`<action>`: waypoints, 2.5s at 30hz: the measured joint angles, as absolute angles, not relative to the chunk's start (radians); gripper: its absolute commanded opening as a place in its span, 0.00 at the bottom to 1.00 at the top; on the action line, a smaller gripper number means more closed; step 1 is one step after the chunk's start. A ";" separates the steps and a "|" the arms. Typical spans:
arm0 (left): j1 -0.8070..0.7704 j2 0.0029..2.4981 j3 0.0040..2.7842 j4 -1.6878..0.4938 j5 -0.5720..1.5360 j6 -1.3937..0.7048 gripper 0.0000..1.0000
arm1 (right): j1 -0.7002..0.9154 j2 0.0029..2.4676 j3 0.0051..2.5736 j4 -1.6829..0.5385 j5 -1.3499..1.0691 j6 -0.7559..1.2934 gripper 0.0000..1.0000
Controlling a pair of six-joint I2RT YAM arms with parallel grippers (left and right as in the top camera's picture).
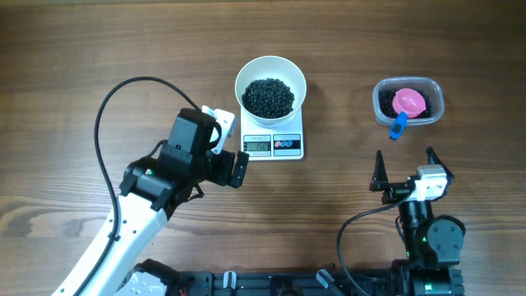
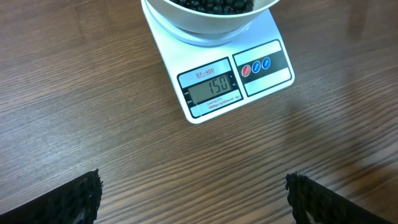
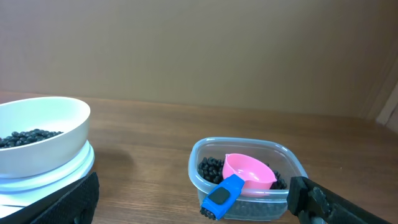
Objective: Scoop item into bowl and weigh 150g on scale
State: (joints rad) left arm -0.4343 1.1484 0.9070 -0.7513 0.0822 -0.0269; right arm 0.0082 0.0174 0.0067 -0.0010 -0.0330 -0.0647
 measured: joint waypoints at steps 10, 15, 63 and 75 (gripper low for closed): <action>-0.434 1.148 0.907 -0.751 0.082 -0.027 1.00 | 0.008 0.017 0.007 -0.001 -0.033 -0.065 0.99; -0.434 1.148 0.907 -0.749 0.082 -0.027 1.00 | 0.008 0.017 0.007 -0.001 -0.033 -0.065 1.00; -0.095 0.400 0.616 -0.559 0.016 -0.239 1.00 | 0.008 0.017 0.007 -0.001 -0.033 -0.064 0.99; 0.017 0.221 0.506 -0.544 0.052 -0.239 1.00 | 0.008 0.017 0.007 -0.001 -0.033 -0.064 1.00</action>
